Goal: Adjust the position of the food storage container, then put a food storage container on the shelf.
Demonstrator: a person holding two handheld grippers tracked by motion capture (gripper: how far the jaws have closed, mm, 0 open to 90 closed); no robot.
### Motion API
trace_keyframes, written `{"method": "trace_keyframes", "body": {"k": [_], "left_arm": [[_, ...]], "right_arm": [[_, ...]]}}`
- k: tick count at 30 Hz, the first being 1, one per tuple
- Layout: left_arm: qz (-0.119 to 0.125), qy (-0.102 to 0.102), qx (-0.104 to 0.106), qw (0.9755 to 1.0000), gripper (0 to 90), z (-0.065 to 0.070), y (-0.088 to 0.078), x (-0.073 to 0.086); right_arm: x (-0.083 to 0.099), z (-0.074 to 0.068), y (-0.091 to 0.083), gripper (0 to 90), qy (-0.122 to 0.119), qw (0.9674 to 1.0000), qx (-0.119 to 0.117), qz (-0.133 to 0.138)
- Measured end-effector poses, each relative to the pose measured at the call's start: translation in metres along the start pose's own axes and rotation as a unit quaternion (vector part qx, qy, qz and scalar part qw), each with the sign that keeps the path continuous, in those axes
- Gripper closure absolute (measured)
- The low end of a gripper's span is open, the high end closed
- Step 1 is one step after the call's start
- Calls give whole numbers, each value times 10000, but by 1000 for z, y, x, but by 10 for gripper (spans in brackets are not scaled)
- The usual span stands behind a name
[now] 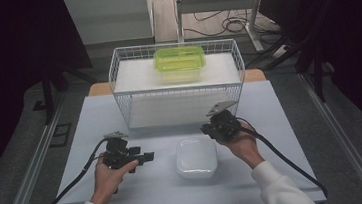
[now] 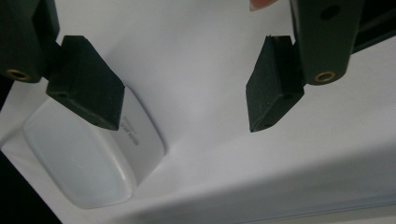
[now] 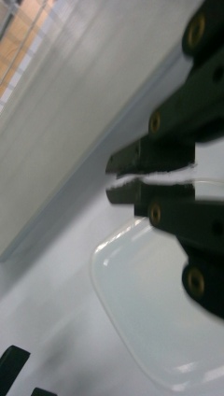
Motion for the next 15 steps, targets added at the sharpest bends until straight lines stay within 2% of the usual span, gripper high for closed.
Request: {"method": "trace_keyframes", "body": {"k": [1,2,3,5,8,11,13,15], "left_arm": [[27,12,24,10000,277,3,-2,1],[41,18,31,10000,279,5,-4,1],[56,31,31,10000,280,7,-5,2],[88,39,41,9999,280,10,-8,3],[94,55,35,9999,280,14,-10,4],[101,42,62,9999,280,18,-10,4],[132,-9,148,9998,279,22,-9,3],[174,-112,273,9994,280,26,-7,0]], "right_arm": [[3,1,-4,664,102,9999,-9,49],[9,2,-11,545,269,9996,-10,112],[13,3,-17,471,379,9991,32,186],[21,5,-27,365,667,9972,30,333],[32,3,-39,297,1172,9915,-234,513],[41,1,-48,260,1583,9838,-485,688],[48,1,-50,249,1763,9803,-527,720],[55,0,-50,244,1860,9788,-568,640]]}}
Point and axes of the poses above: each handheld gripper's, and its own axes: y roughly forward along the jaws, x roughly out of its underside, z roughly to its right, the point moved 10 cm from there along y, roughly forward along the jaws, and after that the axes turned 2 degrees about z, right-handed, at the moved point
